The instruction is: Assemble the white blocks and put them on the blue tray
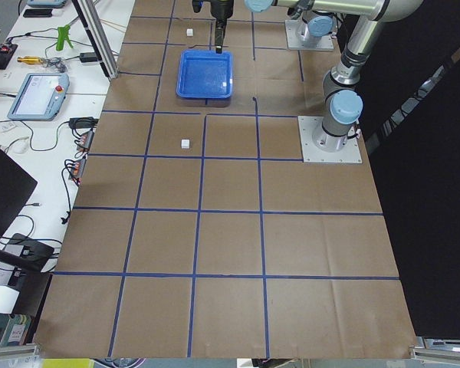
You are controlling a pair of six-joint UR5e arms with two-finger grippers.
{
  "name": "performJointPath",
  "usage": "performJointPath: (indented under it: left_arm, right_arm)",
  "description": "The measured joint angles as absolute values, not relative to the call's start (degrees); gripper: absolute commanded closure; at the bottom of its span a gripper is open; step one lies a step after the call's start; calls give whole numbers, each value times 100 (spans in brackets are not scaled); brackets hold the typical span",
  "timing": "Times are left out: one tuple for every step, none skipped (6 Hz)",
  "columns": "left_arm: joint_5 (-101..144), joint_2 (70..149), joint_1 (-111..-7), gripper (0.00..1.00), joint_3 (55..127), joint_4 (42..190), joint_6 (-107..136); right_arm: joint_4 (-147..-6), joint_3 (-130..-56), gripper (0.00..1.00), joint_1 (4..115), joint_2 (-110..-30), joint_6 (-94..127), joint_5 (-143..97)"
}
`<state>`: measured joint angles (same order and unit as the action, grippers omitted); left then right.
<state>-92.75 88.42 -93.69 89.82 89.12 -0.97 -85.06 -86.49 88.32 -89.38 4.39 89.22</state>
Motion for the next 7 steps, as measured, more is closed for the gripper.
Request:
performJointPath:
  left_arm:
    - [-9267, 8842, -9369, 1, 8982, 8912, -99]
    - [-9262, 8842, -9364, 1, 8981, 8912, -106]
    - [-9260, 8844, -9350, 1, 8966, 8912, -123]
    - [-9257, 8852, -9292, 1, 8954, 8912, -135]
    - [-9233, 8897, -9123, 1, 8940, 8912, -134]
    - [-9203, 9046, -8886, 1, 8916, 8883, -145]
    - [-9193, 9352, -8635, 1, 8878, 8729, -189]
  right_arm:
    - [-8516, -8649, 0, 8833, -8939, 434, 8918]
    - [-8588, -8650, 0, 8833, -8936, 418, 8921]
    - [-8693, -8655, 0, 8833, -8932, 403, 8933]
    - [-8731, -8656, 0, 8833, -8930, 402, 8932]
    - [-8744, -8657, 0, 8833, -8930, 409, 8916]
    - [-8746, -8657, 0, 8833, -8932, 415, 8916]
    - [-8743, -8657, 0, 8833, -8933, 401, 8942]
